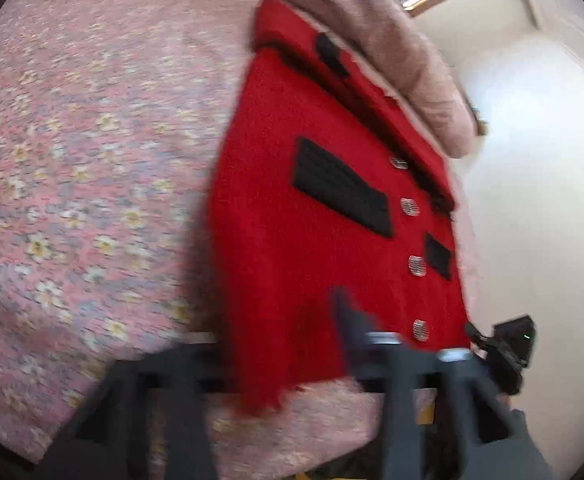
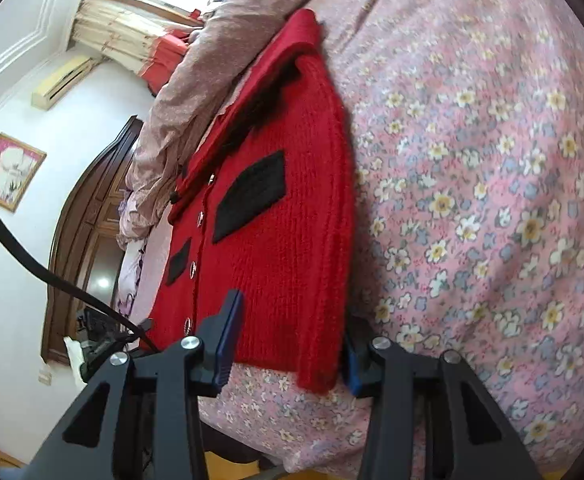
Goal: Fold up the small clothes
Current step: 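Grasp the cardigan hem with the left gripper while the right gripper grasps the hem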
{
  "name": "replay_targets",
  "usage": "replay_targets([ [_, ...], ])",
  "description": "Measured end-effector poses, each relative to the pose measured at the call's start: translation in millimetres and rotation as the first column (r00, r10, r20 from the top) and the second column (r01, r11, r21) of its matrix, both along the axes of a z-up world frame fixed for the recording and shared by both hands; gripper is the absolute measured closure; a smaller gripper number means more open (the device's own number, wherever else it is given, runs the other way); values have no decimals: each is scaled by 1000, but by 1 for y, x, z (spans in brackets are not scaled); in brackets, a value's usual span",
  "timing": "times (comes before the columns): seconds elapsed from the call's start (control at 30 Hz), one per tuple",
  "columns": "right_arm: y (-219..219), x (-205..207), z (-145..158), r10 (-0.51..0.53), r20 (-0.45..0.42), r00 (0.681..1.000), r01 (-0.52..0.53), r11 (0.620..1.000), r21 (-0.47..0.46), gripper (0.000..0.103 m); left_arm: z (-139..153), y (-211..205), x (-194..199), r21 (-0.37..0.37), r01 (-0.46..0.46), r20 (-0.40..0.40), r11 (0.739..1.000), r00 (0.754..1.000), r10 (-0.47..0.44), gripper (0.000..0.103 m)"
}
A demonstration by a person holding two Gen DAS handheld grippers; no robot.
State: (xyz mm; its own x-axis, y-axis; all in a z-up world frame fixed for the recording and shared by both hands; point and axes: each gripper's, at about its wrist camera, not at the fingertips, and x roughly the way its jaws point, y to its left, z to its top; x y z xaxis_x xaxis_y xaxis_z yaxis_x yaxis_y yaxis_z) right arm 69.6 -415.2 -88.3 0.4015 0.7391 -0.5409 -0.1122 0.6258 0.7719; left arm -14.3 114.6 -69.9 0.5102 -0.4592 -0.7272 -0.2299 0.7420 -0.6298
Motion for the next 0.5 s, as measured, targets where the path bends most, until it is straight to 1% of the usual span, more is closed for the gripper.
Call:
replay_targets([
  [0.03, -1, 1, -1, -1, -11, 1000, 1, 1000, 14, 65, -3, 3, -2, -16, -10, -3, 1000, 1000, 10, 99],
  [0.07, -1, 1, -4, -3, -28, 1000, 3, 1000, 22, 71, -5, 7, -4, -49, -22, -2, 999, 1000, 22, 100],
  [0.1, -3, -1, -7, -6, -41, 999, 7, 1000, 15, 90, -6, 10, -6, -78, -30, -12, 997, 1000, 29, 100],
  [0.13, -3, -2, -10, -15, -62, 998, 15, 1000, -7, 96, -6, 12, -8, -91, -31, -12, 995, 999, 30, 101],
  [0.17, -5, -4, -13, -20, -71, 997, 19, 1000, -14, 96, -4, 12, -11, -86, -32, -8, 996, 999, 31, 101],
  [0.2, -6, -7, -12, -26, -64, 998, 25, 1000, -10, 97, -3, 13, -12, -76, -33, -8, 997, 999, 32, 101],
  [0.23, -5, -9, -9, -30, -54, 998, 28, 999, -28, 97, 0, 13, -15, -68, -32, -1, 997, 999, 32, 101],
  [0.27, -3, -11, -4, -35, -33, 999, 33, 998, -58, 97, 3, 13, -19, -71, -36, 9, 997, 999, 37, 102],
  [0.3, 0, -14, 1, -33, -9, 999, 32, 997, -69, 97, 6, 15, -22, -71, -36, 17, 997, 999, 37, 102],
  [0.43, 2, -26, 18, -60, 50, 997, 64, 996, -68, 98, 23, 14, -38, -45, -18, 69, 999, 997, 21, 102],
  [0.5, -1, -35, 25, -71, 63, 995, 75, 995, -60, 98, 25, 16, -46, -54, -14, 74, 998, 997, 18, 102],
])
